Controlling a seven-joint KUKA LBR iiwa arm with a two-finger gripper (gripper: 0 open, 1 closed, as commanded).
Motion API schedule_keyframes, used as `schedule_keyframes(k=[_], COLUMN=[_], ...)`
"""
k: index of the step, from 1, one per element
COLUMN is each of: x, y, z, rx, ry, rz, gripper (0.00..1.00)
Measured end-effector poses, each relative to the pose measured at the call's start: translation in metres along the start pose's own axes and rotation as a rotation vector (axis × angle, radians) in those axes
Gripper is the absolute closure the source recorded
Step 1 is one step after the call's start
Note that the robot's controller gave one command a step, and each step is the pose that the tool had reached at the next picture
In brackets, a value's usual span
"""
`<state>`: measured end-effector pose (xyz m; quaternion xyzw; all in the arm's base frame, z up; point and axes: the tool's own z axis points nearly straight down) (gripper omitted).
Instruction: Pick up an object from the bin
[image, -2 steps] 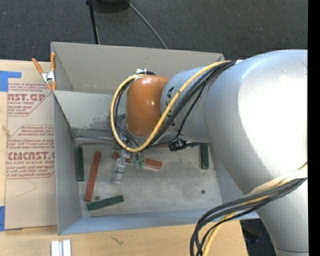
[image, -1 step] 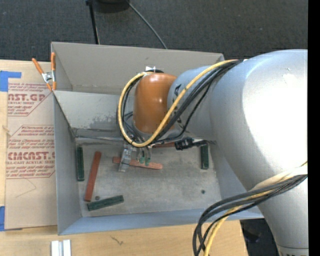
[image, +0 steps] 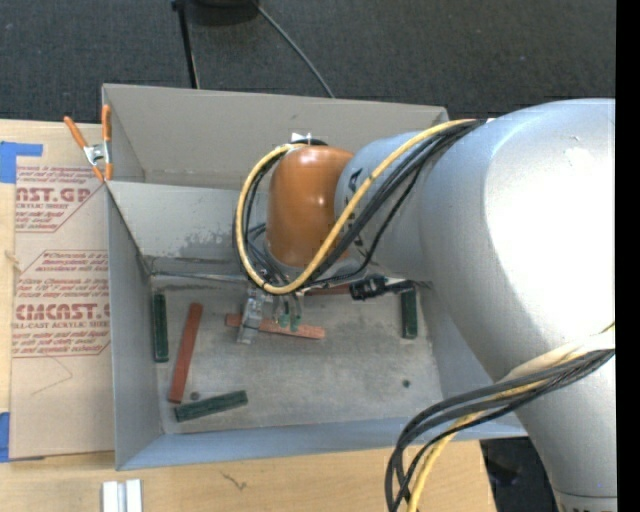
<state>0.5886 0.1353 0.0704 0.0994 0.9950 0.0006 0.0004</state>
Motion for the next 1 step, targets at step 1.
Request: schedule_keyframes(k=[1], x=[0.0162], y=[0.0102], z=[-0.1512], rx=[-0.001], ry=[-0.002], rz=[0.001], gripper=[1.0])
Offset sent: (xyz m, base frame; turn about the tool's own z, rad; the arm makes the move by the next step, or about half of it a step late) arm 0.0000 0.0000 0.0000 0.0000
